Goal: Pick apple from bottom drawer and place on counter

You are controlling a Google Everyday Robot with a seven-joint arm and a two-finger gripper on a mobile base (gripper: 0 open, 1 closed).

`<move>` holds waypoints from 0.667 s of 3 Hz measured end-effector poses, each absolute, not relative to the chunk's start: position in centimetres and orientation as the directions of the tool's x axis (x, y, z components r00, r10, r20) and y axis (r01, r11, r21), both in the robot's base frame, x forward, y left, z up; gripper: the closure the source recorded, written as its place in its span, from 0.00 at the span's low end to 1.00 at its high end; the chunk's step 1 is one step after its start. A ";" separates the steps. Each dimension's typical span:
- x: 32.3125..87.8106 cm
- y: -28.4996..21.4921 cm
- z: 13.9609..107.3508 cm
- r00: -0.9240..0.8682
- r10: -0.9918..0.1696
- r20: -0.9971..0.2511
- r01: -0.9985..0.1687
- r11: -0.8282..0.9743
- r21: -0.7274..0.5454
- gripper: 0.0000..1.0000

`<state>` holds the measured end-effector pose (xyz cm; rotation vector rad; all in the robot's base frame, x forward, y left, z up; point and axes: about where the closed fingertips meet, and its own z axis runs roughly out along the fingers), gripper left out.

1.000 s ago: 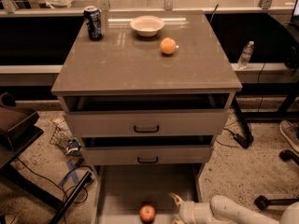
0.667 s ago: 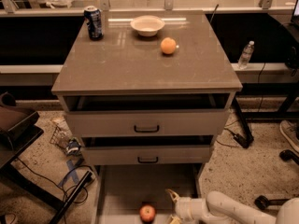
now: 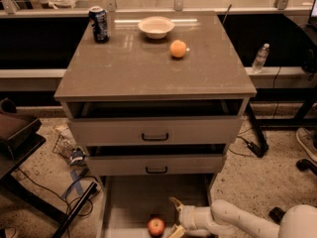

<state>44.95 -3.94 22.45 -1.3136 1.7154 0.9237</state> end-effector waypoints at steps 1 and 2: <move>45.7 -2.9 21.4 -0.152 -0.421 -0.894 -0.979 0.187 0.079 0.00; 45.9 -2.1 19.4 -0.140 -0.435 -0.890 -0.983 0.170 0.072 0.00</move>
Offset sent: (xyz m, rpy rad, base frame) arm 0.0155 0.0238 -0.0553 -0.0370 -0.0256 0.0544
